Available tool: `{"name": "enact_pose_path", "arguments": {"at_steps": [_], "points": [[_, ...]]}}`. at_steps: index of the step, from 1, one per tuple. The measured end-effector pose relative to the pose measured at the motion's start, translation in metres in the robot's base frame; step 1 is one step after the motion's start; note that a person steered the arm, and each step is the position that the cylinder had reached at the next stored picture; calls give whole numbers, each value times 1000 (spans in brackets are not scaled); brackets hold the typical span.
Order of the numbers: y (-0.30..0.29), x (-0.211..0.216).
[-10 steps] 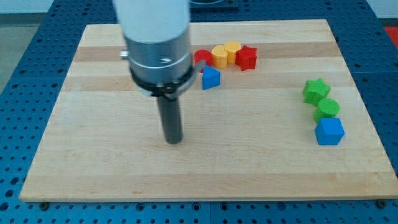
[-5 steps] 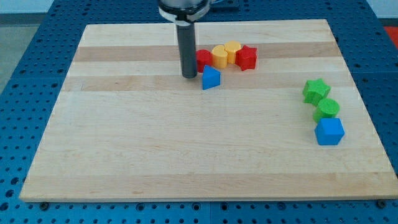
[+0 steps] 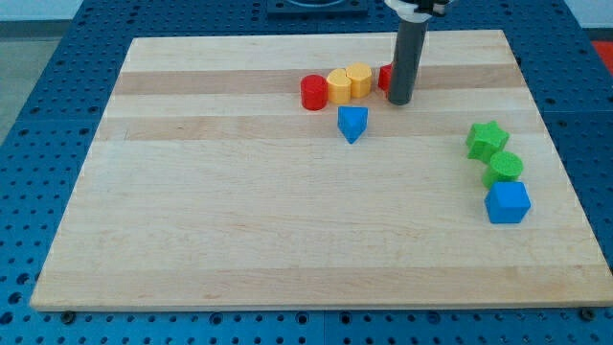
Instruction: Push the red star to the top of the green star
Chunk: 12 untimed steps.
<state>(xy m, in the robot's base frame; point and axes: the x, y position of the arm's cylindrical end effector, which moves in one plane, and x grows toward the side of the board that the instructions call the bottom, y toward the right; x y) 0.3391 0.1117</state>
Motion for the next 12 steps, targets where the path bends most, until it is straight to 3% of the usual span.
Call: {"name": "enact_pose_path", "arguments": {"at_steps": [2, 3, 4, 5, 9, 12], "points": [[-42, 35], [-59, 29], [-75, -41], [-75, -67], [5, -47], [5, -29]]}}
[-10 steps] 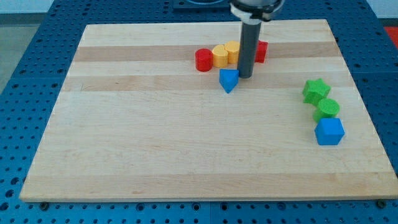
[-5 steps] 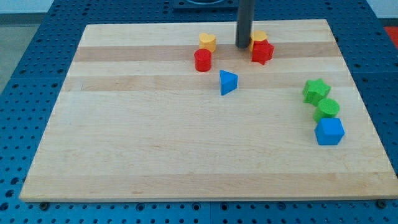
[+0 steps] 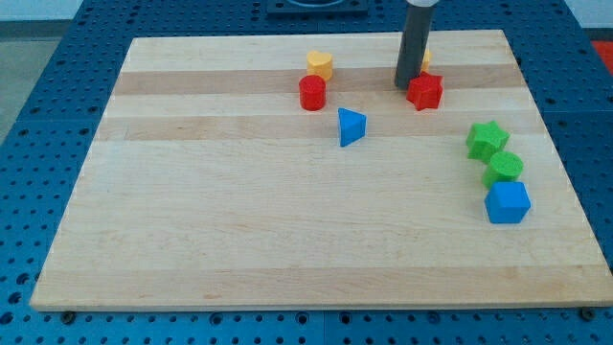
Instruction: Push the red star to the top of the green star
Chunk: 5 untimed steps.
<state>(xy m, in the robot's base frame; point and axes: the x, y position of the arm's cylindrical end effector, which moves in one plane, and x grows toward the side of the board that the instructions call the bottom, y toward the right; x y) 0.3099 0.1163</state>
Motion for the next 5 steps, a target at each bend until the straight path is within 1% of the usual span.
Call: {"name": "enact_pose_path", "arguments": {"at_steps": [1, 2, 3, 4, 5], "points": [[-18, 5], [-20, 9], [-3, 10], [28, 12], [33, 14]]}}
